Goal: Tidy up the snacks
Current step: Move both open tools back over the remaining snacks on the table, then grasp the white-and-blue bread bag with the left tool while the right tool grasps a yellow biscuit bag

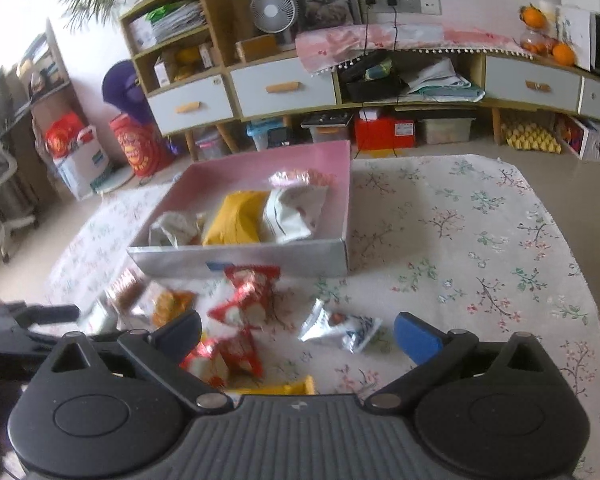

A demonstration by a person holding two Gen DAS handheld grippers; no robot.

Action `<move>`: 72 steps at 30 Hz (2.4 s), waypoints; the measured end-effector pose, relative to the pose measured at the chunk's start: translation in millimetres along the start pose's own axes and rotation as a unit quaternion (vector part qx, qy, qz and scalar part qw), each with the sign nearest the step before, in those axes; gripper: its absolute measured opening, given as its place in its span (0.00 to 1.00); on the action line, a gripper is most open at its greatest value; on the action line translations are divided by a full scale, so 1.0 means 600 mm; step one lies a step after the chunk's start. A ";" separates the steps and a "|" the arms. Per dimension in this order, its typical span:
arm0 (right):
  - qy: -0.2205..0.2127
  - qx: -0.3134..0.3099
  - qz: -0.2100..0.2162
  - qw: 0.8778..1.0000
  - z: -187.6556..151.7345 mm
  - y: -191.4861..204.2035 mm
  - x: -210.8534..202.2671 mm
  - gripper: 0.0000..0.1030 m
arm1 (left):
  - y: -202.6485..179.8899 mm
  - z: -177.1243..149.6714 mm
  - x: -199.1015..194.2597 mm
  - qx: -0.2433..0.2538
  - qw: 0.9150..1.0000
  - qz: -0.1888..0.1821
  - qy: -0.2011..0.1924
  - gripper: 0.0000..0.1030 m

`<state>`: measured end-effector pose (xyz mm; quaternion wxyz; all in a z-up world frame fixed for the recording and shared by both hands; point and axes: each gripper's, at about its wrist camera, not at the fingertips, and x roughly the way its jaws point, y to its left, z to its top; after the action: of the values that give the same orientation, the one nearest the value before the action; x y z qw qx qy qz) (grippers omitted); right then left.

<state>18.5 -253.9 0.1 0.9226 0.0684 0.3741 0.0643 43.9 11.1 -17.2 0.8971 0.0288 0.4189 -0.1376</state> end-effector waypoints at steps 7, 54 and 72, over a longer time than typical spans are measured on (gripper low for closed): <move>0.000 -0.095 0.005 0.995 -0.036 0.017 -0.007 0.87 | -0.008 -0.031 -0.010 0.019 1.000 -0.008 0.023 0.97; 0.062 -0.191 0.103 0.974 -0.076 0.204 0.084 0.49 | 0.036 -0.039 -0.019 0.000 0.999 -0.051 0.019 0.21; 0.055 -0.161 0.074 0.983 -0.058 0.152 0.074 0.33 | 0.003 -0.044 -0.008 0.061 0.996 -0.060 0.023 0.51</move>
<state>19.5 -153.9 -38.9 0.8924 -0.0572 0.4025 0.1957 21.5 18.2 -30.8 0.8739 0.0615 0.4313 -0.2155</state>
